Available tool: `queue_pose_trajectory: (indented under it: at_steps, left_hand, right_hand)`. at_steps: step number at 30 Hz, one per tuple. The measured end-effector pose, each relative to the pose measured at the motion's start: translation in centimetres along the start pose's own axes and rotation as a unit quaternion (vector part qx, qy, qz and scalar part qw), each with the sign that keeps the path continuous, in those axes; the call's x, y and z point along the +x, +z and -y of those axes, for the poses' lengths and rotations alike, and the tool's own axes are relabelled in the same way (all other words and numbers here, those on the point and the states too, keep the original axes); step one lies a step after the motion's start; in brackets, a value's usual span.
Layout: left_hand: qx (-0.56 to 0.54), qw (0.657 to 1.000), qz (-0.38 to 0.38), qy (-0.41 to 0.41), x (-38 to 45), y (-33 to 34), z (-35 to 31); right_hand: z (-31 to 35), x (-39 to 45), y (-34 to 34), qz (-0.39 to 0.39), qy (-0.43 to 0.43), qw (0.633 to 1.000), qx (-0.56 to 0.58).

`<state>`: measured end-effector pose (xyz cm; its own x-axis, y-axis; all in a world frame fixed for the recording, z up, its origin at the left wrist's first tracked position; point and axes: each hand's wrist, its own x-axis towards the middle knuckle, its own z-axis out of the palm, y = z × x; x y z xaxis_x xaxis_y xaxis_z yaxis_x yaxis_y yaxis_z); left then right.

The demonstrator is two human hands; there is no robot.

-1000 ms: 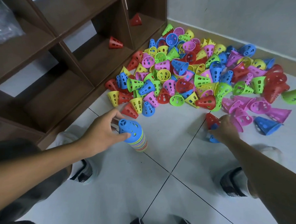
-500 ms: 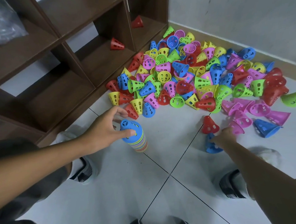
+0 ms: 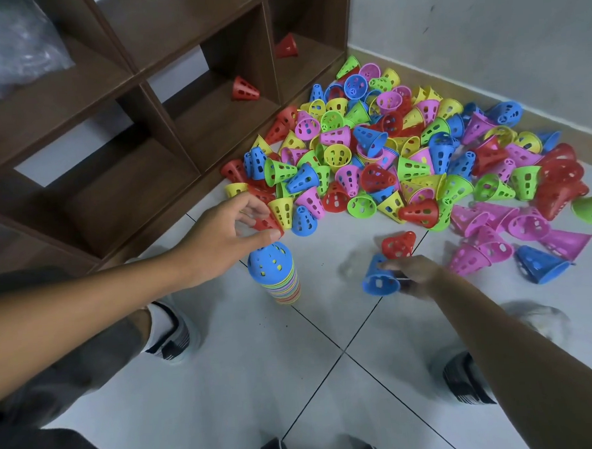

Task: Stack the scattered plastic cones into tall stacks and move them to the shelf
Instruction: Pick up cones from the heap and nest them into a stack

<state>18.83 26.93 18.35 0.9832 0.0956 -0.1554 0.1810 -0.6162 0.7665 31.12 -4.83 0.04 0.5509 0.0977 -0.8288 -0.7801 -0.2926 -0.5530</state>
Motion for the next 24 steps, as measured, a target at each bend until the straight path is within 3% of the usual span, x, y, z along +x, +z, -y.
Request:
queue_pose_trajectory:
  at_steps: [9, 16, 24]
  left_hand:
    - [-0.002, 1.0, -0.002, -0.005, 1.2, -0.2, -1.4]
    - [-0.101, 0.992, 0.025, -0.066, 2.0, -0.9, -3.3]
    - [-0.171, 0.98, 0.041, -0.088, 1.8, -1.8, -3.6]
  right_hand:
    - [9.3, -7.5, 5.1, 0.177, -0.147, 0.972, 0.056]
    - [13.7, -13.2, 8.7, 0.244, -0.239, 0.937, 0.081]
    - [14.4, -15.5, 10.4, 0.245, -0.283, 0.926, 0.05]
